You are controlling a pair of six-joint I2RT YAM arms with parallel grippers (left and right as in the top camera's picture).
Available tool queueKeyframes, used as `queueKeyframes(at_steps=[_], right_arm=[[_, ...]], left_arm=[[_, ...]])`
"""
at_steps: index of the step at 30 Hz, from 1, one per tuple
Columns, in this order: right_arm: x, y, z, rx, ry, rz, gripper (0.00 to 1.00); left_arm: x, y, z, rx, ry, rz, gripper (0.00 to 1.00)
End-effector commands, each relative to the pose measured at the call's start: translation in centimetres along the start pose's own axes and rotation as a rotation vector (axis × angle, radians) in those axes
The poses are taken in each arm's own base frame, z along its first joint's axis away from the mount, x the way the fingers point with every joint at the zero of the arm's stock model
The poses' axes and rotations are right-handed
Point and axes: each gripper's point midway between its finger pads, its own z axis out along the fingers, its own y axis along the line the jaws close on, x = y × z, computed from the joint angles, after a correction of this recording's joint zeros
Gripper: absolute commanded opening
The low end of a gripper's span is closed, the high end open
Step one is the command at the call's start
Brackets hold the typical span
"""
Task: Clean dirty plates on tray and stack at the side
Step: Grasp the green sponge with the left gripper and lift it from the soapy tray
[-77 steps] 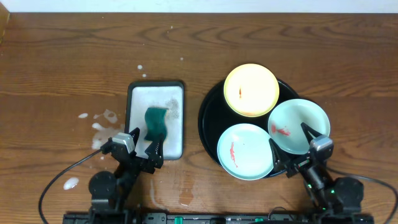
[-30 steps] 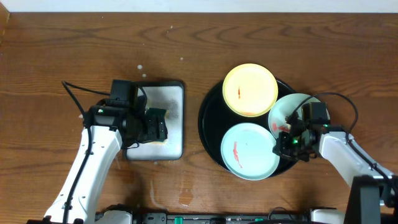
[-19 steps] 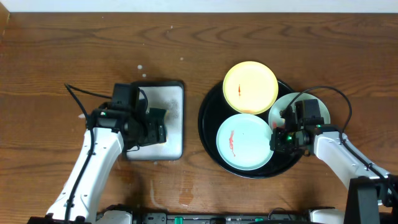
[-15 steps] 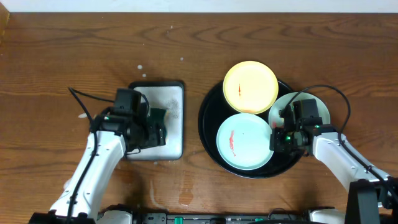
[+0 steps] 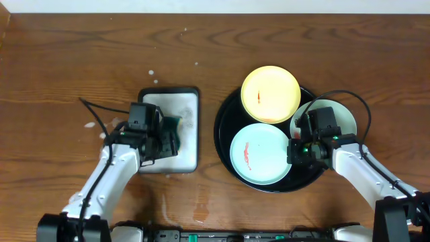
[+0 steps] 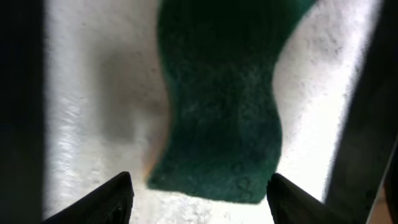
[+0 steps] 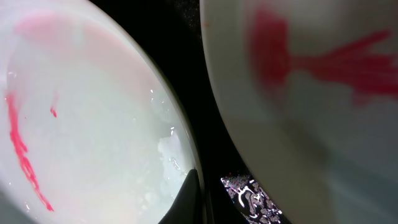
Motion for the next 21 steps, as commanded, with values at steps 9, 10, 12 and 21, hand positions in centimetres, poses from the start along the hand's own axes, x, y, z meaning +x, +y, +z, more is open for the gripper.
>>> queueKeyframes(at_steps=[9, 10, 12, 21], right_arm=[[-0.8, 0.4, -0.5, 0.006, -0.029, -0.009, 0.01], [-0.8, 0.4, -0.5, 0.006, -0.029, -0.009, 0.01], [-0.8, 0.4, -0.5, 0.006, -0.028, -0.009, 0.01], [-0.8, 0.4, -0.5, 0.007, -0.025, -0.008, 0.01]], left_arm=[[-1.7, -0.2, 4.8, -0.062, 0.079, 0.049, 0.62], [-1.6, -0.1, 5.2, -0.064, 0.087, 0.049, 0.56], [-1.3, 0.0, 5.9, -0.070, 0.105, 0.047, 0.25], [-1.6, 0.0, 3.6, -0.081, 0.102, 0.048, 0.69]])
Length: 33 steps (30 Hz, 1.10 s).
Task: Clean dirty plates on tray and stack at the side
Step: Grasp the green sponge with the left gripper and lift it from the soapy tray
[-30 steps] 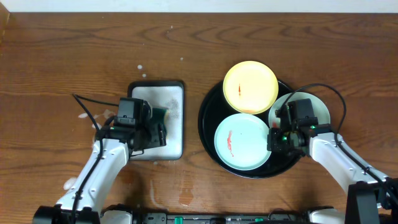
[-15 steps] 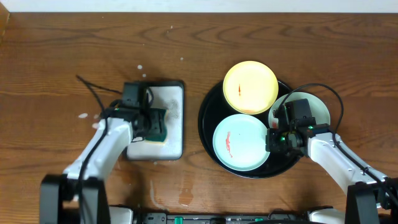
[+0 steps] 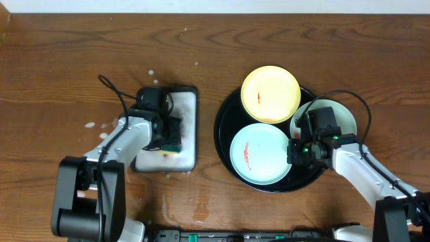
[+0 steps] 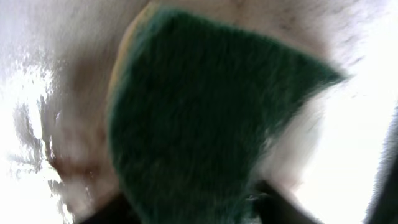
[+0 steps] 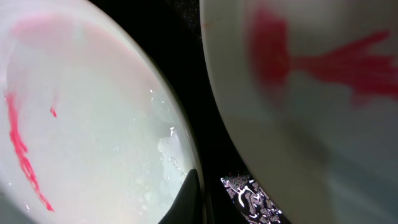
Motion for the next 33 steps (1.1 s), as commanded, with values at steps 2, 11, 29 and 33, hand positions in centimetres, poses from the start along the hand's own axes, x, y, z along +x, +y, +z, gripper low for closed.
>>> queueKeyframes(at_steps=[2, 11, 29, 33], right_arm=[[-0.8, 0.4, -0.5, 0.006, -0.026, -0.008, 0.01], [-0.8, 0.1, -0.5, 0.022, -0.031, -0.007, 0.01], [-0.7, -0.1, -0.5, 0.034, -0.025, -0.006, 0.01], [-0.7, -0.1, -0.5, 0.033, -0.025, -0.006, 0.01]], left_arm=[[-0.3, 0.8, -2.2, -0.056, -0.016, 0.010, 0.74], [-0.5, 0.7, -3.3, -0.054, -0.048, 0.011, 0.68], [-1.1, 0.2, -2.7, -0.048, 0.020, 0.008, 0.08], [-1.8, -2.3, -7.1, 0.033, 0.006, 0.025, 0.08]])
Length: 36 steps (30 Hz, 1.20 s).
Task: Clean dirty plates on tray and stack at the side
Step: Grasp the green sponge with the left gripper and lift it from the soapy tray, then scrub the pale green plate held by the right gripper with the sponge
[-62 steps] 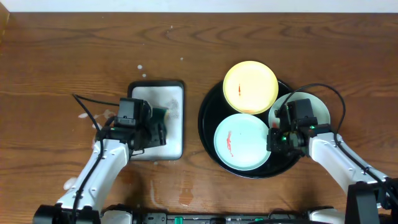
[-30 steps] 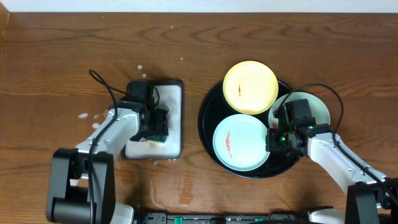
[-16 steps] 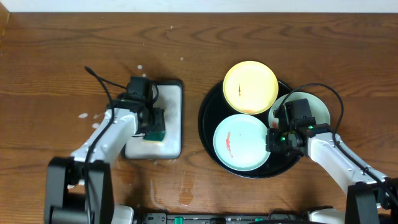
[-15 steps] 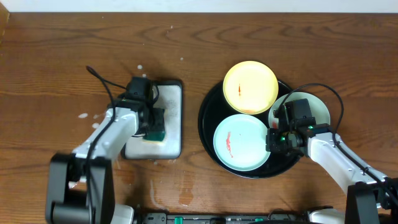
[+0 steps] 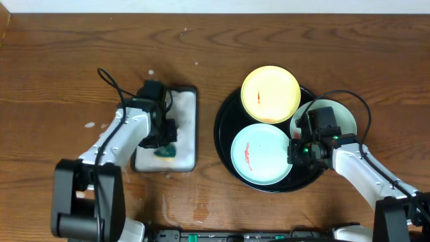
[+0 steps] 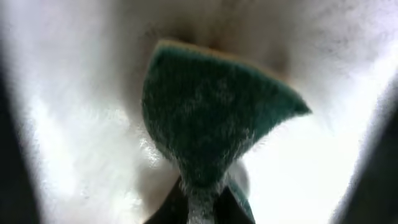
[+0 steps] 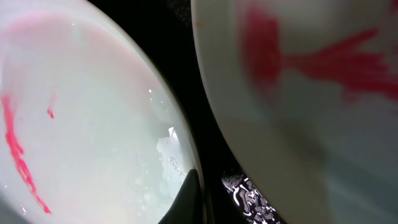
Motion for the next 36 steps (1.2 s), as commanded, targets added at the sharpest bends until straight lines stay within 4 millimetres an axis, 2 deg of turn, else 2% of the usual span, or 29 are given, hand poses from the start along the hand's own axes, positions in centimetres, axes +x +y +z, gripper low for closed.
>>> queueKeyframes(at_steps=[1, 4, 10, 15, 24, 27, 30, 33, 36], right_arm=[[-0.7, 0.2, -0.5, 0.015, -0.027, -0.007, 0.01], [-0.7, 0.2, -0.5, 0.015, -0.027, -0.007, 0.01], [-0.7, 0.2, -0.5, 0.015, -0.026, 0.008, 0.01], [-0.6, 0.1, -0.5, 0.017, -0.021, 0.056, 0.01], [0.1, -0.1, -0.5, 0.025, 0.005, 0.061, 0.01], [0.2, -0.1, -0.5, 0.026, 0.011, 0.062, 0.01], [0.4, -0.1, -0.5, 0.028, 0.018, 0.064, 0.01], [0.5, -0.2, -0.5, 0.030, 0.022, 0.064, 0.01], [0.5, -0.2, -0.5, 0.030, 0.022, 0.061, 0.01]], left_arm=[[-1.8, -3.4, -5.1, 0.120, -0.098, 0.038, 0.07], [-0.3, -8.0, -6.9, 0.253, -0.092, 0.075, 0.08], [2.8, -14.4, -5.9, 0.318, -0.061, 0.102, 0.07], [5.0, -19.6, -3.5, 0.374, -0.049, 0.116, 0.07], [7.4, -26.2, 2.7, 0.459, 0.027, 0.178, 0.08], [8.1, -25.2, 5.3, 0.390, 0.069, 0.169, 0.07], [7.7, -20.8, 7.4, 0.175, 0.055, 0.129, 0.07], [6.6, -16.1, 7.4, -0.057, -0.009, 0.110, 0.07], [5.2, -14.0, 6.1, -0.198, -0.073, 0.129, 0.07]])
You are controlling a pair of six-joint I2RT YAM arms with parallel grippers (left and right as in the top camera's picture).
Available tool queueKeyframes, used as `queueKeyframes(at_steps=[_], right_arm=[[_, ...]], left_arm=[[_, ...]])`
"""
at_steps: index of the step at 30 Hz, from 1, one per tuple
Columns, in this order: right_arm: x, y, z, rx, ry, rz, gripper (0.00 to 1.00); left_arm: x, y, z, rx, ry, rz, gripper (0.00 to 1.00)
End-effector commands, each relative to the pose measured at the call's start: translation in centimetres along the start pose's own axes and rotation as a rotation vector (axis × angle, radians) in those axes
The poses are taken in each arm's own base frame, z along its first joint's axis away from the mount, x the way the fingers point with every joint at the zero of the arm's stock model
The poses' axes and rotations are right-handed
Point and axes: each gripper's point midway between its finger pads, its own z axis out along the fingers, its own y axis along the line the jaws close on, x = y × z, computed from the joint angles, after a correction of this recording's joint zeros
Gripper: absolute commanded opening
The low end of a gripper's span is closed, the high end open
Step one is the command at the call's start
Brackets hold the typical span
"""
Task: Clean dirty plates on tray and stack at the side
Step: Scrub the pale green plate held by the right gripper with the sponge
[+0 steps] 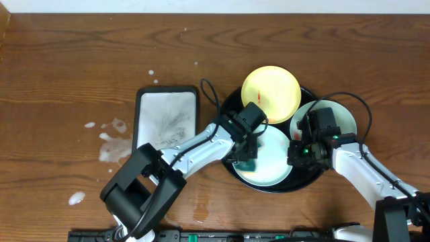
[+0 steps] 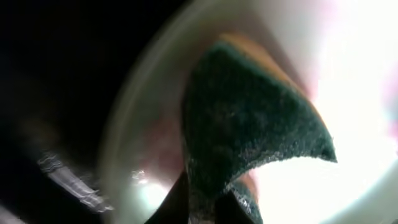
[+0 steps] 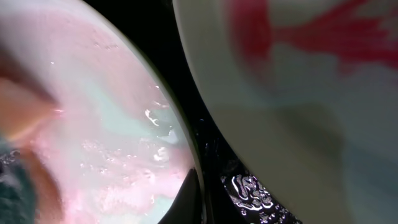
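A round black tray (image 1: 224, 134) holds a yellow plate (image 1: 271, 94), a pale green plate (image 1: 339, 115) marked red, and a light blue plate (image 1: 272, 158). My left gripper (image 1: 246, 156) is shut on a green sponge (image 1: 247, 164), which is pressed onto the blue plate. The left wrist view shows the sponge (image 2: 249, 118) against the plate's rim (image 2: 134, 130). My right gripper (image 1: 299, 151) is shut on the blue plate's right rim. In the right wrist view the blue plate (image 3: 106, 124) is smeared with pink foam, and the green plate (image 3: 292, 124) lies beside it.
A white soapy rectangular tray (image 1: 168, 115) lies on the wooden table left of the black tray. Foam splashes (image 1: 111, 138) dot the wood further left. The left arm stretches from the front edge across to the black tray.
My left gripper has gone from the white soap tray to the light blue plate with the sponge. The plate's red streak is now a pink foamy smear. The right gripper has not moved.
My left gripper stood open around the sponge on the white tray, then lay close over it, then was shut on it at the tray's near end. Now the sponge is on the blue plate. My right gripper held that plate's rim at every moment.
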Motion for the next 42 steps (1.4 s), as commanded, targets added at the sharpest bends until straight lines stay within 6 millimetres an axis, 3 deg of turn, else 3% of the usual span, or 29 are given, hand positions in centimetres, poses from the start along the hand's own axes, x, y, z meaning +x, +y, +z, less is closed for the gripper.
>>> queueKeyframes(at_steps=[1, 6, 13, 19, 27, 31, 34, 39, 42], right_arm=[[-0.5, 0.0, -0.4, 0.023, -0.021, 0.000, 0.01], [-0.4, 0.0, -0.4, 0.024, -0.020, -0.001, 0.01], [-0.3, -0.1, -0.4, 0.026, -0.014, -0.006, 0.01], [-0.3, -0.1, -0.4, 0.026, -0.014, -0.006, 0.01], [-0.3, -0.1, -0.4, 0.026, -0.014, -0.006, 0.01], [-0.3, -0.1, -0.4, 0.026, -0.014, -0.006, 0.01], [-0.3, -0.1, -0.4, 0.026, -0.013, -0.006, 0.01], [-0.3, -0.1, -0.4, 0.026, -0.014, -0.006, 0.01], [-0.3, -0.1, -0.4, 0.026, -0.014, -0.006, 0.01]], left_arm=[[-1.1, 7.8, 0.8, -0.375, -0.082, 0.006, 0.08], [-2.4, 5.3, 1.0, -0.271, -0.114, 0.023, 0.07], [-1.7, -4.2, 3.0, 0.203, 0.005, 0.010, 0.07], [1.7, -7.8, 5.2, 0.343, 0.158, 0.019, 0.07], [6.2, -10.6, 5.2, 0.419, 0.267, 0.156, 0.07], [6.1, -10.4, 5.2, 0.415, 0.266, 0.161, 0.07], [5.4, -8.8, 5.4, 0.367, 0.272, 0.115, 0.07], [2.9, -1.9, 5.9, 0.094, 0.196, -0.008, 0.07], [0.5, 2.5, 4.6, -0.100, 0.076, -0.043, 0.07]])
